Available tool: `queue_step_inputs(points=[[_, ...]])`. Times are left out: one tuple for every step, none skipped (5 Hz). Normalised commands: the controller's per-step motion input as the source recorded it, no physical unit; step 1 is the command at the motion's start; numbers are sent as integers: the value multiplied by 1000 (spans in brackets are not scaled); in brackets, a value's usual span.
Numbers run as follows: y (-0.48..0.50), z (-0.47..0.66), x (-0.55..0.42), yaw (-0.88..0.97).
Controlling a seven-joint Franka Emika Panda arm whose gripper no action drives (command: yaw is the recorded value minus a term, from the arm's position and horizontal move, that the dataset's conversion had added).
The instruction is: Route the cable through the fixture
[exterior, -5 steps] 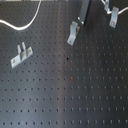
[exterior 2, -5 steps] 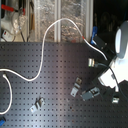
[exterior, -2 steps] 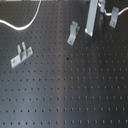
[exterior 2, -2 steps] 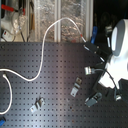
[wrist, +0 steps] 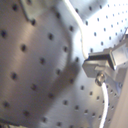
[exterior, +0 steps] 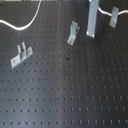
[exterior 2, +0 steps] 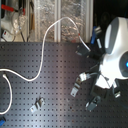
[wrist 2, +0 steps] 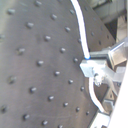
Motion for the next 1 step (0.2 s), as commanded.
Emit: queue_step_inputs(points=[[317,-61,-435,-431]])
